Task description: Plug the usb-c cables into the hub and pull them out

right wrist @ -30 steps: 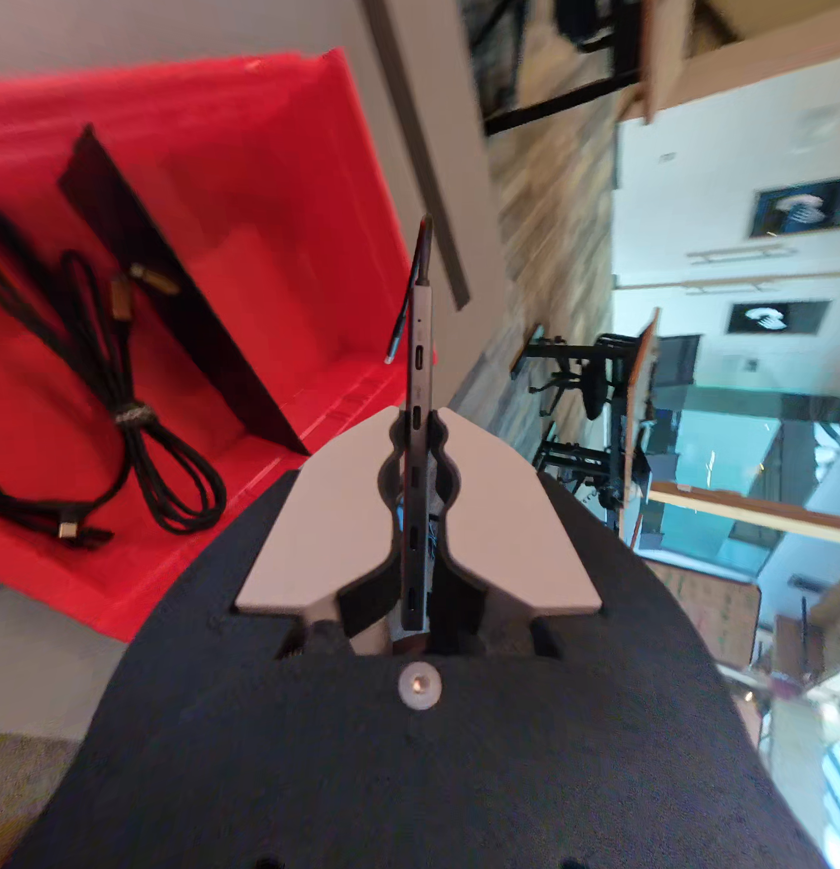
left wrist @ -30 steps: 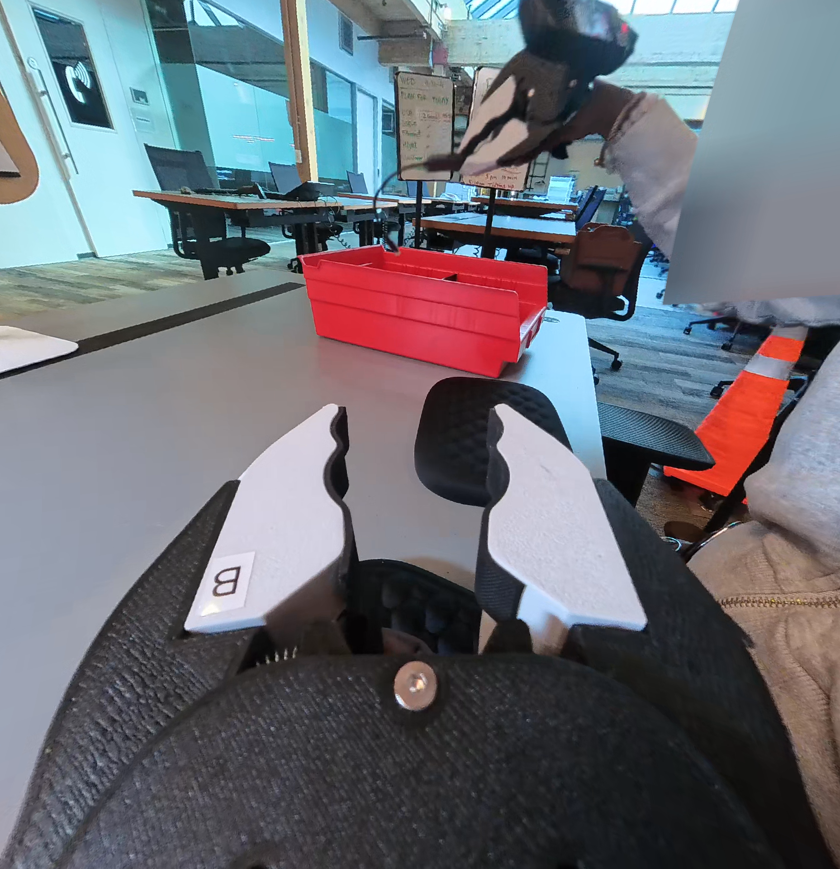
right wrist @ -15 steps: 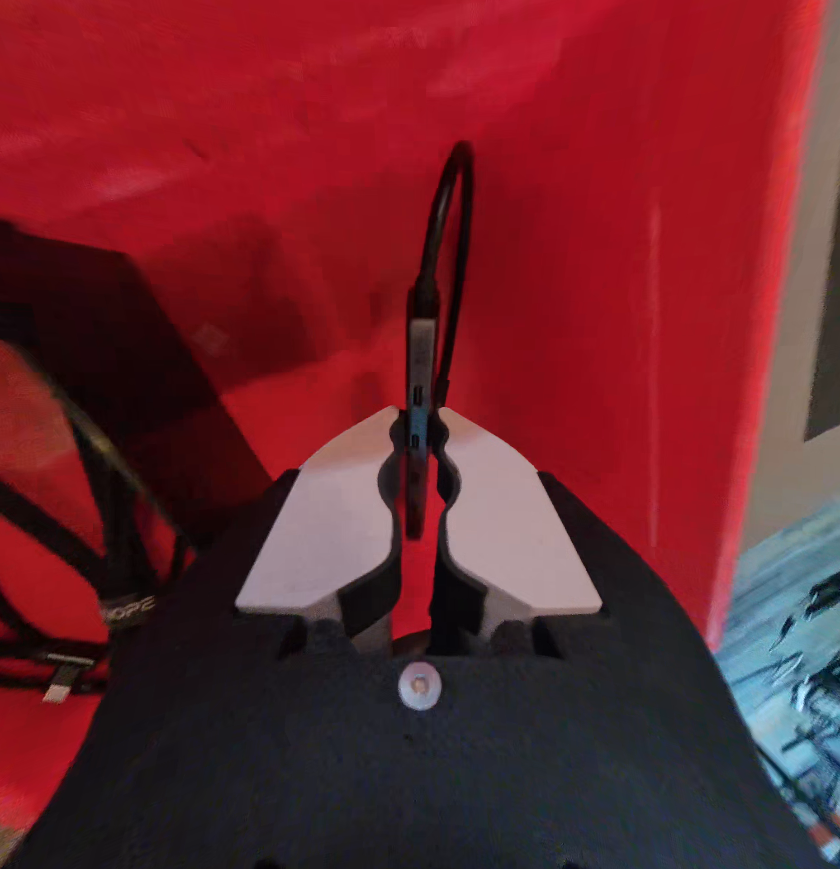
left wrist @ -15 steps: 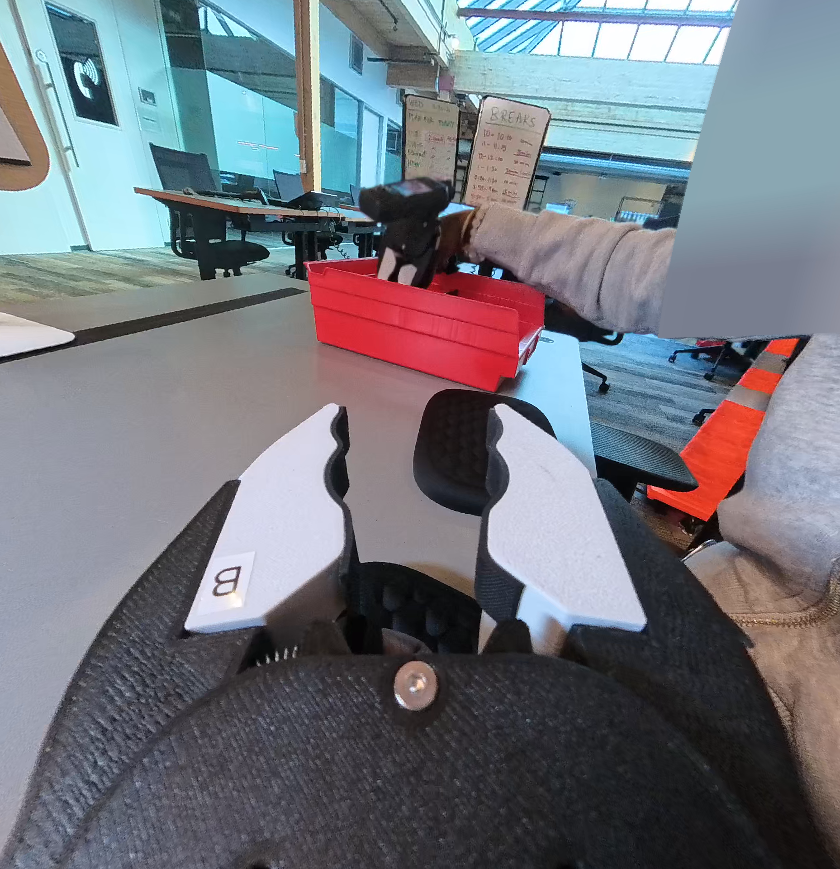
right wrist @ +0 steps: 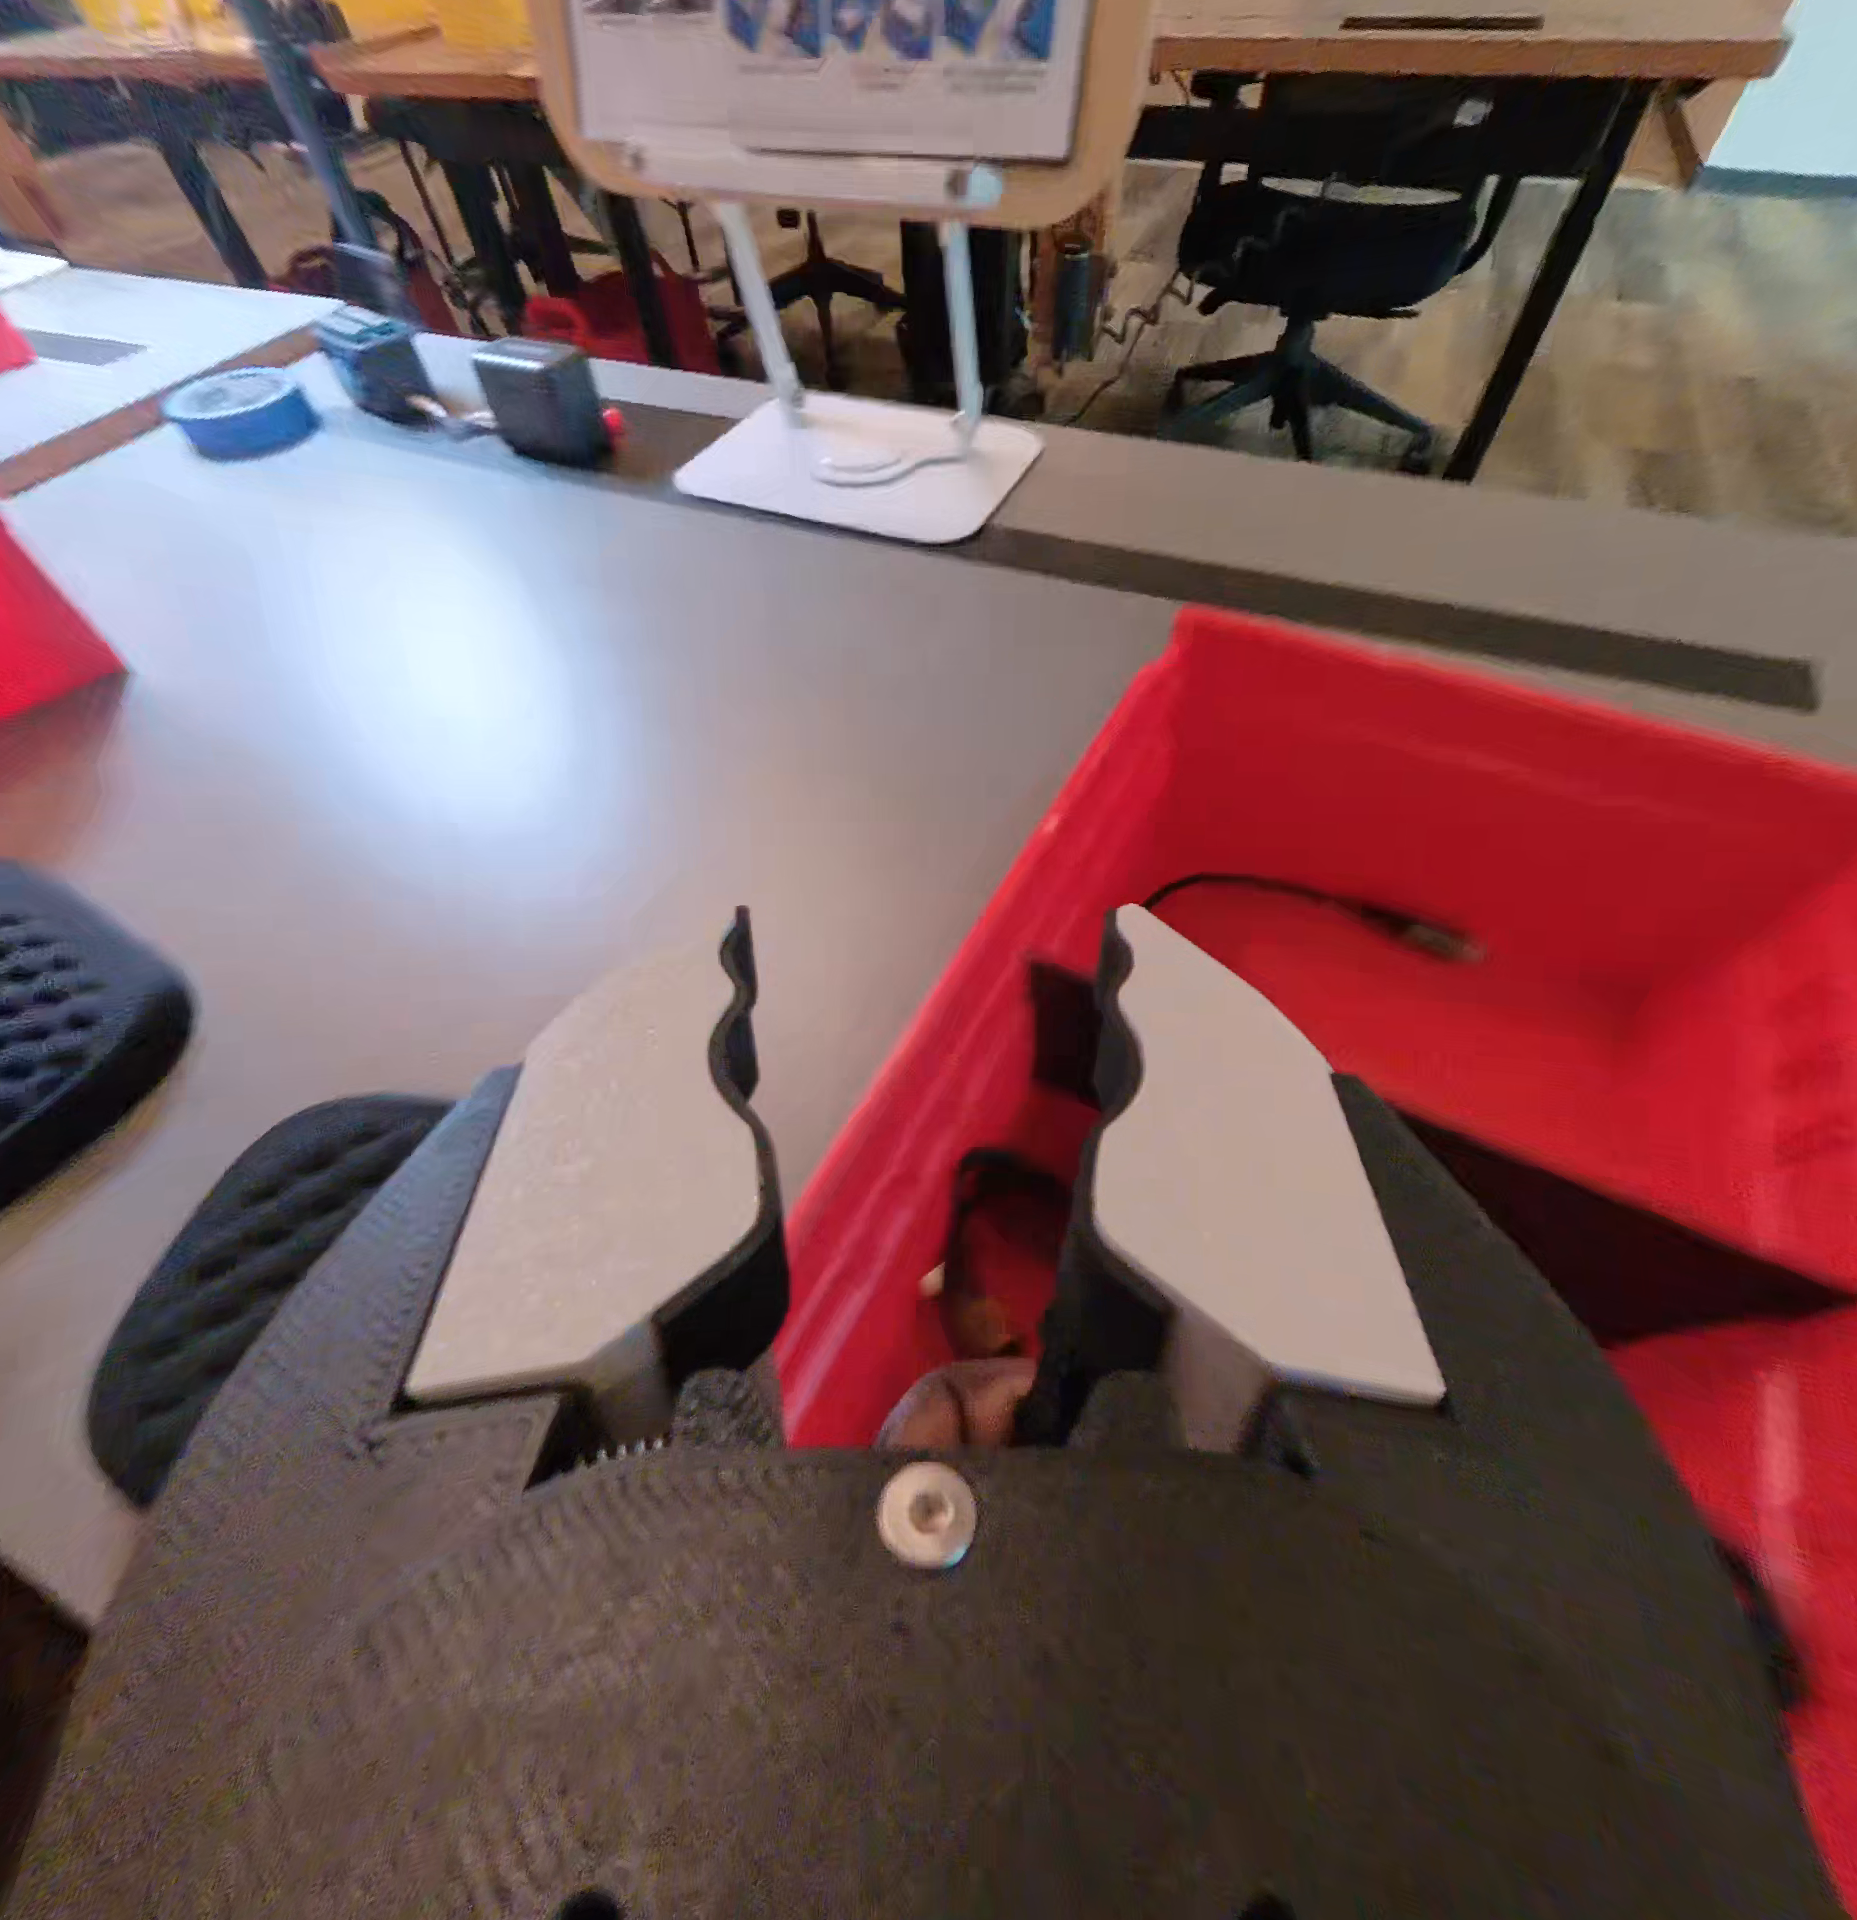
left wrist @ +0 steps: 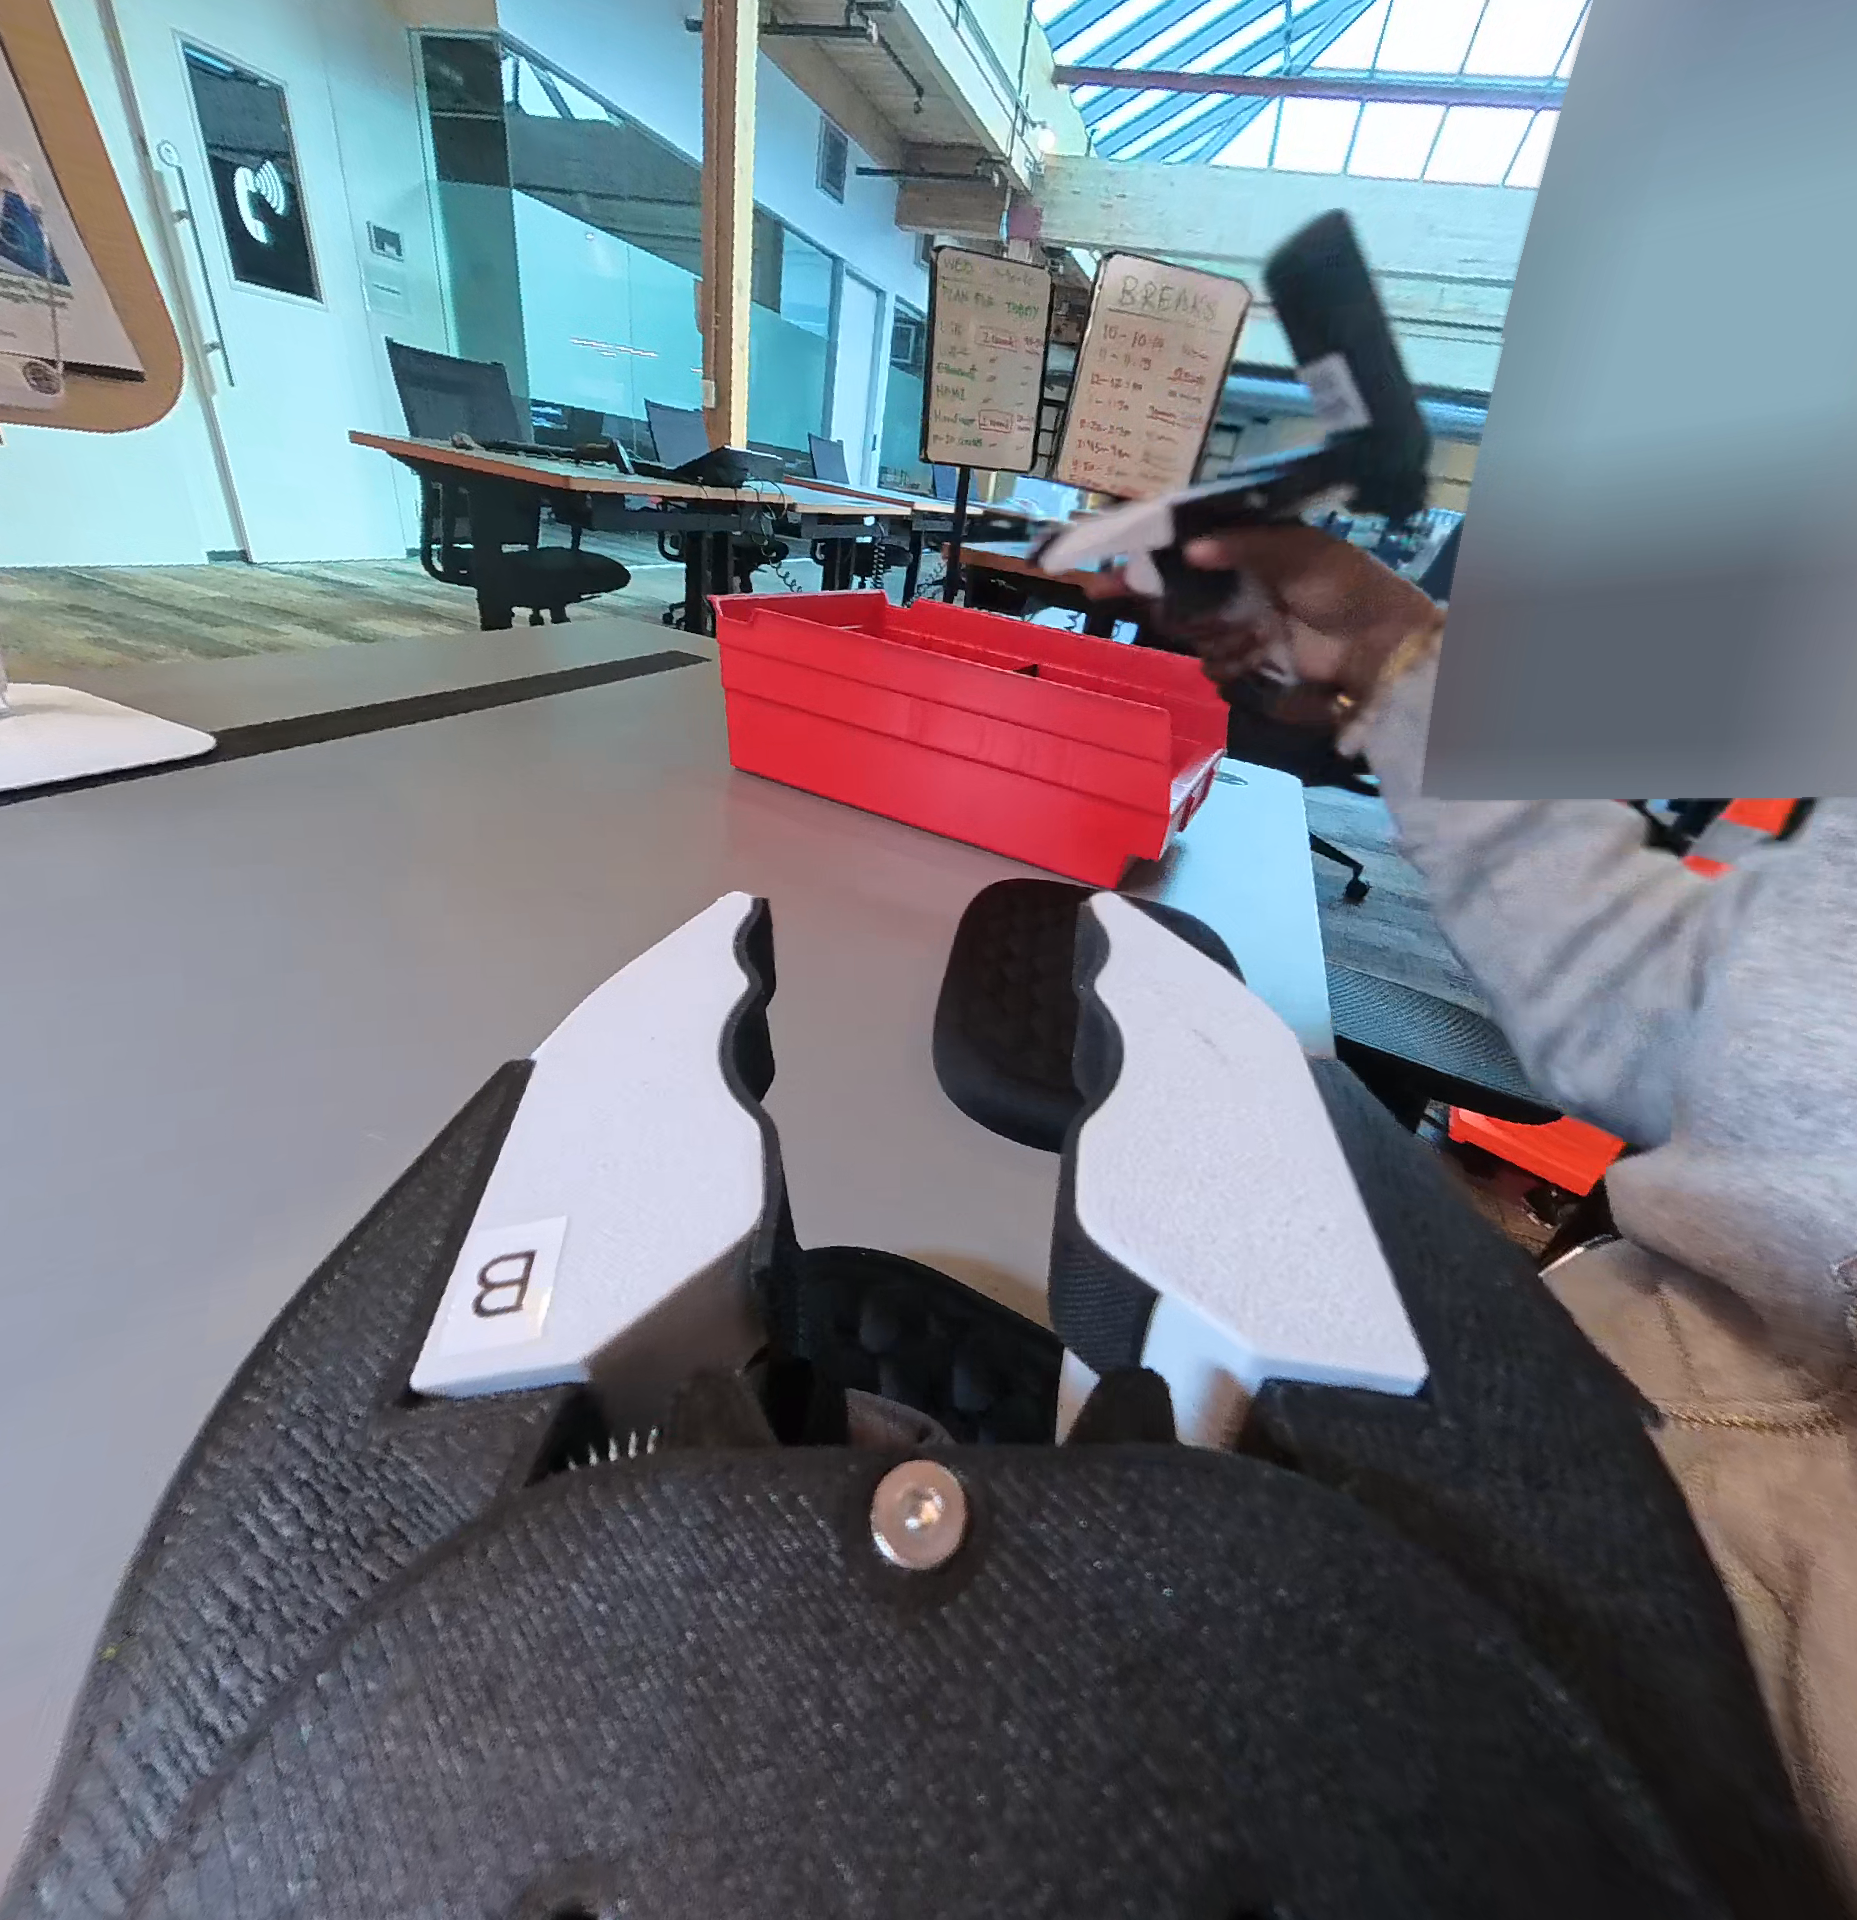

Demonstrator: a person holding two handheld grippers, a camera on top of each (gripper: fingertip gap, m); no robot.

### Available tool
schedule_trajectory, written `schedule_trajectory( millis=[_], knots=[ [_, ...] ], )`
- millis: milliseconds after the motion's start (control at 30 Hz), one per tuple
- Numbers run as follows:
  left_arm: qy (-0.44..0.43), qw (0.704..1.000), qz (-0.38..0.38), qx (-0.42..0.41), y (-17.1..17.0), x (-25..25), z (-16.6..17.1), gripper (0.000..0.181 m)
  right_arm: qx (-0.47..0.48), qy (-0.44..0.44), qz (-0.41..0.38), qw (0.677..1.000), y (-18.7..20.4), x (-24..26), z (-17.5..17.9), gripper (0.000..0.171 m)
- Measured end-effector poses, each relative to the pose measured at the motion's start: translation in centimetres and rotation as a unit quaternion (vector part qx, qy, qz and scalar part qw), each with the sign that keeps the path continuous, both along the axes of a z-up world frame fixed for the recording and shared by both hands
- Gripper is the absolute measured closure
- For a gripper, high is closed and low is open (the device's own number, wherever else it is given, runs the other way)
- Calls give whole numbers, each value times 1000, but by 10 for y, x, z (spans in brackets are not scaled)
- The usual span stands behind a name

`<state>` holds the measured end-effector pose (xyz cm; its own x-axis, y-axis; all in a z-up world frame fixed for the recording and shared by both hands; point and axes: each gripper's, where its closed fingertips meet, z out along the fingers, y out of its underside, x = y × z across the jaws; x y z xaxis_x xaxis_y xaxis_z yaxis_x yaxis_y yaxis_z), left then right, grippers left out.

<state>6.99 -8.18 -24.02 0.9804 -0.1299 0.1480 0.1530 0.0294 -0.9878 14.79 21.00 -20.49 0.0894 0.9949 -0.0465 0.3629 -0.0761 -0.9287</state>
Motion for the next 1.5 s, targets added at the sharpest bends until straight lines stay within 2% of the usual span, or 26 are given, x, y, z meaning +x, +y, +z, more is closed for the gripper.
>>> schedule_trajectory(
  millis=[67, 133, 200, 267, 333, 367, 433, 500, 567, 600, 667, 767, 900, 967, 1100, 1167, 1200, 1267, 1300, 1333, 1433, 1500],
  knots=[
    [7, 1000, 13, 1, 0, -1, 1, 125, 14, -21, -10, 1000, -29, 14, -26, 103],
    [31, 999, 42, 14, -4, -3, 6, 124, 55, -43, -36, 997, -38, 21, -46, 102],
    [60, 993, 94, 25, -15, -7, 15, 124, 96, -1, -62, 993, -38, 12, -29, 108],
    [70, 988, 139, 3, -37, -14, 21, 123, 91, 91, -35, 991, -61, -4, 3, 110],
    [100, 966, 234, -50, -78, -37, 24, 120, 71, 156, 35, 985, -97, -17, 19, 106],
    [126, 943, 300, -69, -108, -52, 31, 120, 61, 166, 61, 982, -111, -23, 17, 102],
    [163, 882, 430, -101, -175, -83, 53, 120, 55, 139, 87, 985, -125, -36, -6, 93],
    [146, 834, 514, -139, -238, -98, 60, 119, 56, 113, 97, 987, -133, -48, -33, 89],
    [99, 820, 532, -186, -279, -104, 41, 118, 53, 101, 112, 987, -141, -57, -54, 89],
    [70, 816, 528, -223, -294, -107, 22, 118, 55, 84, 118, 988, -144, -60, -61, 93],
    [27, 804, 529, -270, -315, -114, -11, 119, 66, 70, 123, 988, -146, -63, -62, 89],
    [-23, 836, 479, -267, -299, -112, -33, 137, 52, 63, 133, 988, -148, -62, -66, 89],
    [-38, 847, 447, -284, -279, -107, -41, 140, 27, 60, 125, 990, -143, -63, -67, 91],
    [-49, 865, 418, -274, -264, -102, -41, 139, 19, 60, 126, 990, -143, -63, -67, 92],
    [-84, 879, 399, -248, -249, -100, -39, 139, 12, 70, 122, 990, -140, -61, -65, 94],
    [-80, 885, 422, -182, -252, -111, -16, 132, 7, 73, 126, 989, -141, -61, -64, 94],
    [-81, 888, 440, -108, -257, -119, 6, 130, 1, 75, 130, 989, -142, -60, -63, 94],
    [-142, 872, 463, 63, -276, -143, 48, 130, -13, 76, 131, 988, -140, -60, -63, 94],
    [-193, 861, 458, 111, -283, -158, 53, 130, -20, 77, 130, 988, -140, -60, -63, 94],
    [-234, 856, 448, 112, -284, -172, 47, 128, -25, 79, 129, 988, -139, -60, -62, 94],
    [-329, 822, 465, 10, -289, -219, -3, 126, -32, 93, 123, 988, -136, -58, -59, 96],
    [-384, 812, 440, -7, -288, -236, -13, 128, -35, 98, 121, 987, -135, -57, -57, 97]
  ],
)
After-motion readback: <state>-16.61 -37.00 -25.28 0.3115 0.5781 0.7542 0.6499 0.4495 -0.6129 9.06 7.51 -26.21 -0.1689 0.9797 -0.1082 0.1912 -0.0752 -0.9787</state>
